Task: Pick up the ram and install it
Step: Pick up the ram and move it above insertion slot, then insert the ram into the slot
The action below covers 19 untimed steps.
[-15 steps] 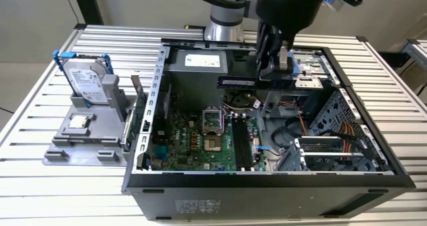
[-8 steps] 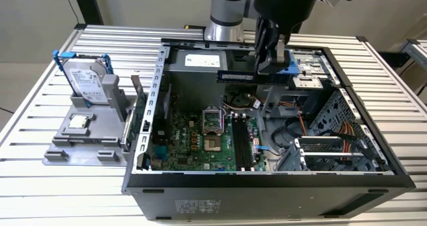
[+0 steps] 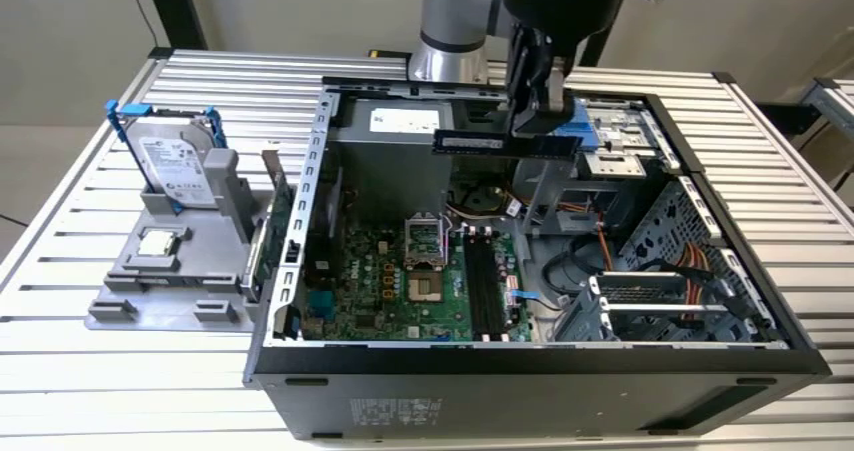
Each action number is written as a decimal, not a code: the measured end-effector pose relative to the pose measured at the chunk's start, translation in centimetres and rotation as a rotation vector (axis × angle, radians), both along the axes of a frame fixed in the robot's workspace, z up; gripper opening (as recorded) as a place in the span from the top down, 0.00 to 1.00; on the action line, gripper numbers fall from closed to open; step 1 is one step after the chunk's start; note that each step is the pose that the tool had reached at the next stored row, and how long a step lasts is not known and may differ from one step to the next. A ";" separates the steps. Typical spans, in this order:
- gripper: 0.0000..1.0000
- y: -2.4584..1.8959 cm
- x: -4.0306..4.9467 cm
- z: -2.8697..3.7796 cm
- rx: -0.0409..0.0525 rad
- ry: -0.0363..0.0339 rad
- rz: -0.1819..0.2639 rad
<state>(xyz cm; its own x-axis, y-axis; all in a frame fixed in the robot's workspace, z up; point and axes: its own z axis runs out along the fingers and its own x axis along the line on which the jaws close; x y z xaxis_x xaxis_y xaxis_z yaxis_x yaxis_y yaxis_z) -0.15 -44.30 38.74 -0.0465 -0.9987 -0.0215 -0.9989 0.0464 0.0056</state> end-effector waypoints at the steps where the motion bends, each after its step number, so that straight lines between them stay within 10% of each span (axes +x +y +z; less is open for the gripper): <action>1: 1.00 0.14 0.01 0.00 0.0000 0.0000 0.001; 19: 1.00 1.22 1.35 0.00 0.0000 0.0000 0.030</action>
